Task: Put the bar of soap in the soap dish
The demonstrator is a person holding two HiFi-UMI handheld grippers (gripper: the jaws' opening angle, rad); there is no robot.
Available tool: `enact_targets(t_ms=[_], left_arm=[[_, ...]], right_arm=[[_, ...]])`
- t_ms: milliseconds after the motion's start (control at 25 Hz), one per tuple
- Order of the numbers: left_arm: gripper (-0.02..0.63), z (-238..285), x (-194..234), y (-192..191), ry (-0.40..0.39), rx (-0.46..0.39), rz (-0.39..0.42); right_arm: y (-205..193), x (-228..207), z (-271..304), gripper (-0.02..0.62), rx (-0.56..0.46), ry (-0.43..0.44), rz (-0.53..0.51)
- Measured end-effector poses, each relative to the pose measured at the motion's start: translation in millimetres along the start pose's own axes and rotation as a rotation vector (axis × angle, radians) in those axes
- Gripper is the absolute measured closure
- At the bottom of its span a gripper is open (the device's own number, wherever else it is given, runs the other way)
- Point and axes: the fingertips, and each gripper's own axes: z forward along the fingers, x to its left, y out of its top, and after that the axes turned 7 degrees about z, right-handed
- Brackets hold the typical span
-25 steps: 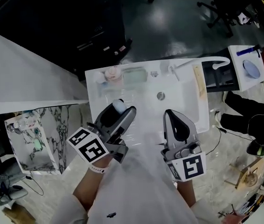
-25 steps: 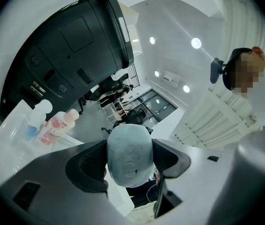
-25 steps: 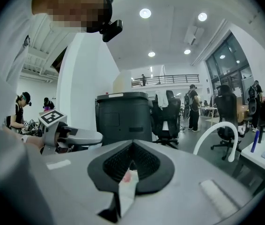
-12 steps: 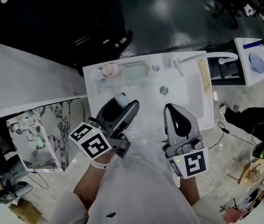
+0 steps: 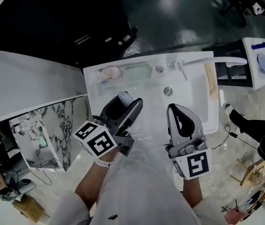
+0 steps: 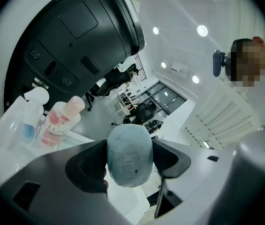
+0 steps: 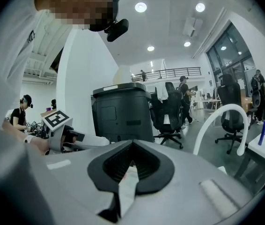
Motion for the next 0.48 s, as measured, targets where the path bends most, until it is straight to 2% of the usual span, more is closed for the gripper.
enact_targets(t_ms=[480], left_arm=[[0.311,40.5,30.3,-11.7,0.077,0.004,0.032]], right_arm=[[-12.1,-34.7,4.0,0.589,0.021,0.0,0.025]])
